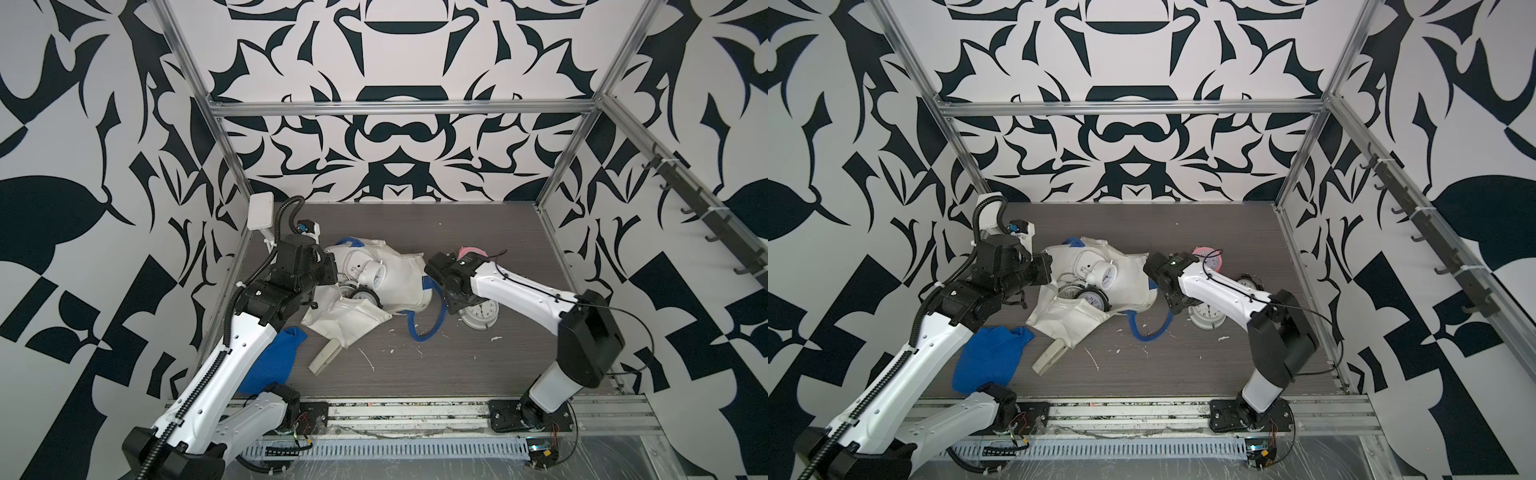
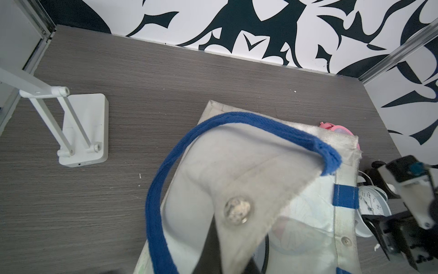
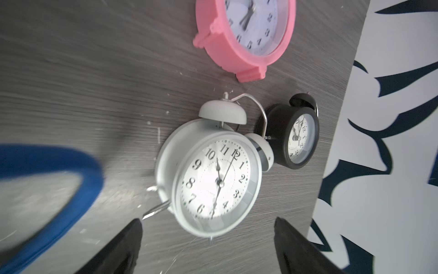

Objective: Take the alarm clock out of the canvas bag
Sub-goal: Place the alarm at the center of the board, then adjust the alarm at the canvas bag.

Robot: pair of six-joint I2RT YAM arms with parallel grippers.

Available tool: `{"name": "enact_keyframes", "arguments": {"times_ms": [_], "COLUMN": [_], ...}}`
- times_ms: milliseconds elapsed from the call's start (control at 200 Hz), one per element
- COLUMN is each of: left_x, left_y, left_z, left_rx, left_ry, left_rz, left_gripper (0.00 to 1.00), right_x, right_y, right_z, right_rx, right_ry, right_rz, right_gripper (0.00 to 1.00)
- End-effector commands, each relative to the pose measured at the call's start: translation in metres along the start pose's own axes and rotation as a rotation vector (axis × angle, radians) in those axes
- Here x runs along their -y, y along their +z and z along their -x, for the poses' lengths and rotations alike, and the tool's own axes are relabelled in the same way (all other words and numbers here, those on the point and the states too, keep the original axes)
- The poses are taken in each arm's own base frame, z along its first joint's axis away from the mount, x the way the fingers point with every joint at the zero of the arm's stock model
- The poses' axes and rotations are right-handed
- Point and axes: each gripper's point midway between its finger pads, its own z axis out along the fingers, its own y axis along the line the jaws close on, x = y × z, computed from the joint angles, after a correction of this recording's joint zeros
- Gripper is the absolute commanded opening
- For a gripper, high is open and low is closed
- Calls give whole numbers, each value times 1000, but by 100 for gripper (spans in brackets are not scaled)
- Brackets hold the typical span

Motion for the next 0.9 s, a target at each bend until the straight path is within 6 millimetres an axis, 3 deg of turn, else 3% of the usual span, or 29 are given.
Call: {"name": "enact_keyframes", "arguments": {"times_ms": [0, 230, 340, 565, 755, 895], "left_x": [10, 18, 25, 40, 61, 67], "left_y": [-10, -10, -13, -13, -15, -17], "left_z": [20, 22, 24, 25, 24, 25], "left_rx": [72, 62, 59, 41, 7, 1], "left_ry": [-23, -21, -19, -10, 0, 1], "left_rz": [-49, -87, -123, -199, -314, -344], "left_gripper": [0, 0, 0, 0, 0, 0], "right_x": [-7, -21, -37, -76, -95, -119], "right_y": [-38, -98, -126, -206, -224, -217], "right_z": [14, 31, 34, 48, 61, 70], "right_rx": [105, 283, 348, 574, 584, 527], "right_ry": [40, 98, 92, 135, 154, 129], "right_rz": [154, 439, 620, 1131, 1277, 1267], "right_gripper": [91, 82, 81, 78, 73, 71]}}
